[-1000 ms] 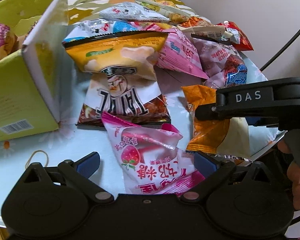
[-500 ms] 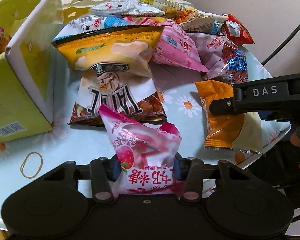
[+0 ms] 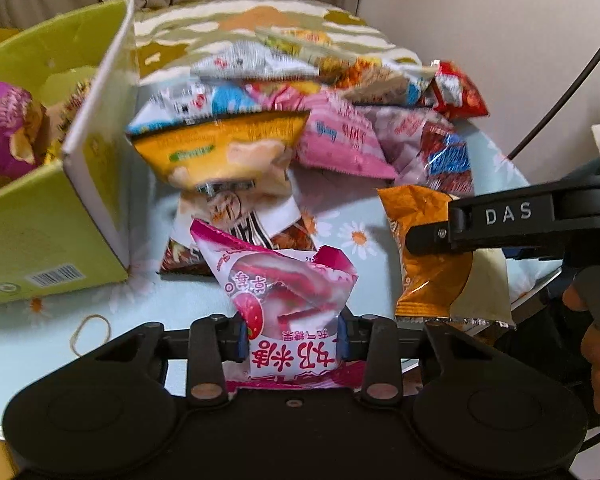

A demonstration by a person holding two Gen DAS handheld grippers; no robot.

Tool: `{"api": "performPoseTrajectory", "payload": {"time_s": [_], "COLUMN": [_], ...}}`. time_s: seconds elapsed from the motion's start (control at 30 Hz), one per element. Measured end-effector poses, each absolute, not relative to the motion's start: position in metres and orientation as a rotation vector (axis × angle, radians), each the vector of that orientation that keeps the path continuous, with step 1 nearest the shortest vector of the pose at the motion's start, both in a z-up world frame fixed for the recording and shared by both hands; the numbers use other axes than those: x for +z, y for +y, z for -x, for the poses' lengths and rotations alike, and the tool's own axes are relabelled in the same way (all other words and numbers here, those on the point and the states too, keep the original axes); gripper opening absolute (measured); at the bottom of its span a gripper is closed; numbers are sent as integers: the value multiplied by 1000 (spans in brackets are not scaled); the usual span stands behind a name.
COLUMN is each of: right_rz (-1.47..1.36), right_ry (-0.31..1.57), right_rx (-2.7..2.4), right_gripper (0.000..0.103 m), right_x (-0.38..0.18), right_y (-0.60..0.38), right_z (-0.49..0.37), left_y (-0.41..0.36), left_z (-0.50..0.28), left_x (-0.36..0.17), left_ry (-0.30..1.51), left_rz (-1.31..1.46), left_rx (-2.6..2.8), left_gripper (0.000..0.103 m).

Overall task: Organize snacks
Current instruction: 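Grasp the pink candy bag with the left tool while the right grasps the orange-cream bag, then carry both bags into the yellow-green box and open both tools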

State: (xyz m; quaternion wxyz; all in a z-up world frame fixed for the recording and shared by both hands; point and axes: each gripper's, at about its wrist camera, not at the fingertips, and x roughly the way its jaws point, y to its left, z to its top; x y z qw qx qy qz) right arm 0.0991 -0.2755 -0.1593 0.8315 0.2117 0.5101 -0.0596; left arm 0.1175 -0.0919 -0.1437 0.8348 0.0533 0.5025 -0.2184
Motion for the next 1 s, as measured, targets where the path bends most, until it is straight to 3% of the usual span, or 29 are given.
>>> {"api": "performPoseTrajectory", "payload": {"time_s": [0.53, 1.0], "right_rz": [-395, -358], "right_ry": [880, 755], "right_rx": [70, 218], "right_gripper": [77, 77], "right_x": [-62, -6], "right_y": [-268, -157], "right_z": [-107, -177], "left_y": [-62, 63], "left_z": [-113, -188], "left_x": [-38, 5], "left_ry": [824, 758], "left_rz": [-38, -11], "left_rx": [-268, -128], "left_gripper": [42, 42]}}
